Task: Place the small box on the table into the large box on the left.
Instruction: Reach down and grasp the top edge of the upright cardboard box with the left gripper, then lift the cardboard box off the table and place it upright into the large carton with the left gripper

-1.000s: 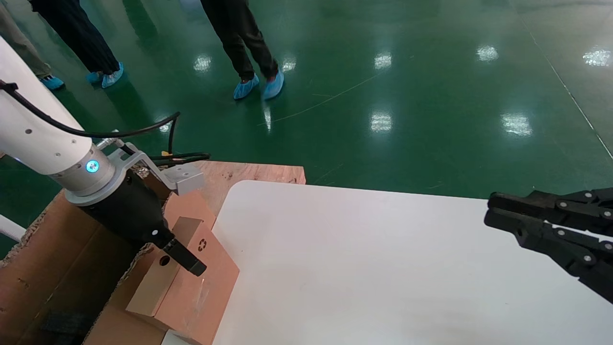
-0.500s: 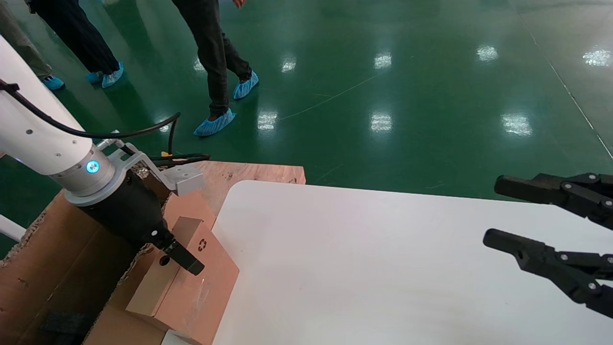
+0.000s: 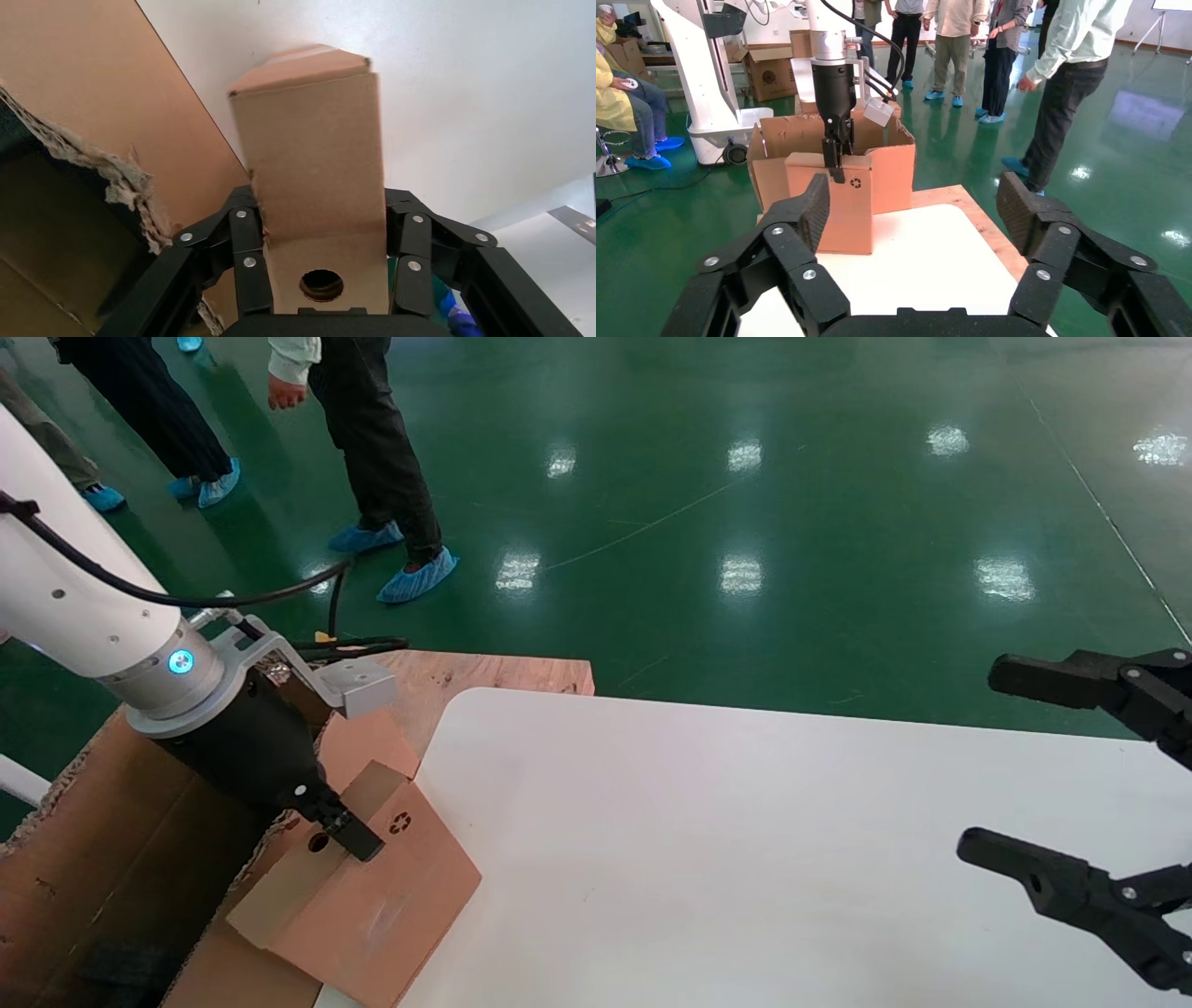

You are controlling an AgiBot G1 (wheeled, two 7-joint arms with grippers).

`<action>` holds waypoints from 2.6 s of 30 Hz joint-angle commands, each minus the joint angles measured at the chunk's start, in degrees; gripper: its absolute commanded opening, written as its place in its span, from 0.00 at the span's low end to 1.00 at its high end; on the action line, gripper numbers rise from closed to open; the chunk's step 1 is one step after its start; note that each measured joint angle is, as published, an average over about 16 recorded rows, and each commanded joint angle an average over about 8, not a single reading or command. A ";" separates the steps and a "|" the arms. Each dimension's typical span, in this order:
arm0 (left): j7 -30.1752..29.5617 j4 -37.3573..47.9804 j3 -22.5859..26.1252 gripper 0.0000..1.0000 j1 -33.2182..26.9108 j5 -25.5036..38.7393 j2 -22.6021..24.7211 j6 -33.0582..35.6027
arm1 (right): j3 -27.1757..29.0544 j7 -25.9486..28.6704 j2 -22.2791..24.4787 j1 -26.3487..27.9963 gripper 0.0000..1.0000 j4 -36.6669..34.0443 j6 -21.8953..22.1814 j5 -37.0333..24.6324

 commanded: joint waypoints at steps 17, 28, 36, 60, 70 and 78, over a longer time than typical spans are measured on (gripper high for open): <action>10.54 11.27 -5.16 0.00 -17.70 7.46 5.62 -0.41 | 0.00 0.00 0.00 0.00 1.00 0.00 0.00 0.00; 11.36 13.87 2.34 0.00 -27.80 18.29 0.08 3.86 | 0.00 0.00 0.00 0.00 1.00 0.00 0.00 0.00; 7.46 13.66 11.59 0.00 -29.51 16.38 -6.11 3.92 | 0.00 0.00 0.00 0.00 1.00 0.00 0.00 0.00; 3.86 14.08 18.16 0.00 -14.78 3.75 -9.11 -4.14 | -0.01 0.00 0.00 0.00 1.00 0.00 0.00 0.00; 4.66 15.63 18.92 0.00 -9.83 2.83 -9.01 -8.05 | -0.01 0.00 0.00 0.00 1.00 0.00 0.00 0.00; 4.66 16.96 20.05 0.00 -7.25 5.06 -9.70 -11.79 | -0.01 0.00 0.00 0.00 1.00 0.00 0.00 0.01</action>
